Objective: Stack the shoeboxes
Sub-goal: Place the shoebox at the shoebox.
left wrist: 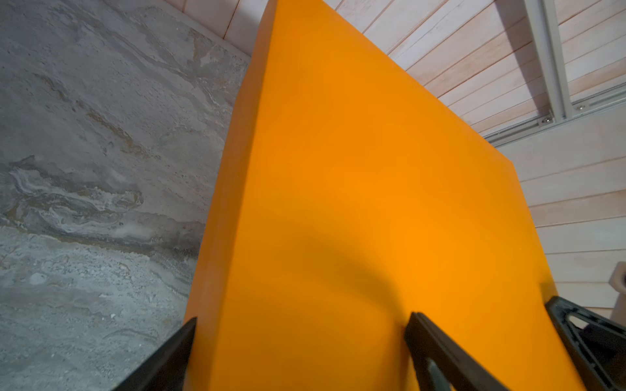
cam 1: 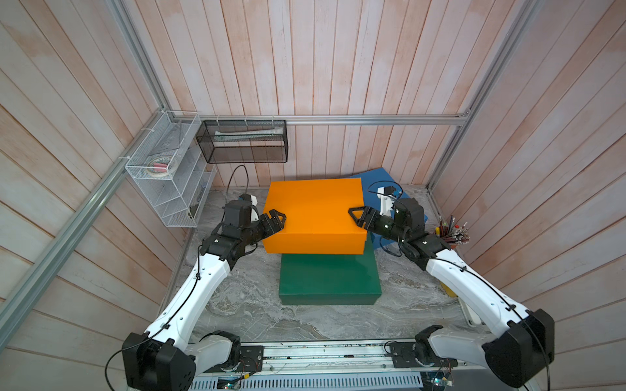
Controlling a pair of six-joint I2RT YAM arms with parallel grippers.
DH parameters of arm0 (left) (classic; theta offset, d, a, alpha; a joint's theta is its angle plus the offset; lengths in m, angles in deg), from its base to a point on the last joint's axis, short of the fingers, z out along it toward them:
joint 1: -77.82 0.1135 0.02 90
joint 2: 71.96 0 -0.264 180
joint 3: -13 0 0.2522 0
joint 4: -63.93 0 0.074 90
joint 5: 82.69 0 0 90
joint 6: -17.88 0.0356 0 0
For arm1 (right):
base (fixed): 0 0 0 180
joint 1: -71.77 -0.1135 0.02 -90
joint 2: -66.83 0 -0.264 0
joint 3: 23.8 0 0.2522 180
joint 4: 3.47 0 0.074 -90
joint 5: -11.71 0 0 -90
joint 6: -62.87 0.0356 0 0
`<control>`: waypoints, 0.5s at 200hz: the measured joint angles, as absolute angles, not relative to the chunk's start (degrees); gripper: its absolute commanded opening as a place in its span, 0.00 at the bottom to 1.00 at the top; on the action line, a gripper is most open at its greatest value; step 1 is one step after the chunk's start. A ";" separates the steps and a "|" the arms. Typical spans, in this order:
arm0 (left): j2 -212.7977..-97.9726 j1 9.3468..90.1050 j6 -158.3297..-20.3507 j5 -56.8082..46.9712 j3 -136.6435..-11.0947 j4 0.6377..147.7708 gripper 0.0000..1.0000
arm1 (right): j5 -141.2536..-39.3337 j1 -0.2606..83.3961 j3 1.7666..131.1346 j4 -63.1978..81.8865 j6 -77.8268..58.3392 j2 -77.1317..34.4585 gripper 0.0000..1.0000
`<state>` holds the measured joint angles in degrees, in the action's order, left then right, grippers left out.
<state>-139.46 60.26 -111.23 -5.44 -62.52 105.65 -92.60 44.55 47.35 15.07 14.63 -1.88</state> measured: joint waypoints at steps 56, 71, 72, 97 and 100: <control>-135.68 51.26 -113.83 2.45 -58.54 106.99 0.94 | -89.08 43.30 38.38 19.25 16.84 9.27 0.71; -135.57 48.77 -114.21 5.46 -58.54 107.01 0.94 | -88.38 43.30 37.53 20.29 17.08 10.95 0.71; -135.57 48.53 -114.21 5.84 -58.54 107.03 0.94 | -88.36 43.30 37.49 20.29 17.08 11.04 0.71; -135.07 44.46 -114.69 11.34 -58.54 107.73 0.94 | -87.92 43.30 35.98 21.61 17.58 13.57 0.71; -134.91 44.00 -114.84 11.96 -58.54 107.86 0.94 | -87.92 43.30 35.81 21.78 17.60 13.90 0.71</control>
<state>-134.91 44.00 -114.84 11.96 -58.54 107.86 -87.92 43.30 35.81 21.78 17.60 13.90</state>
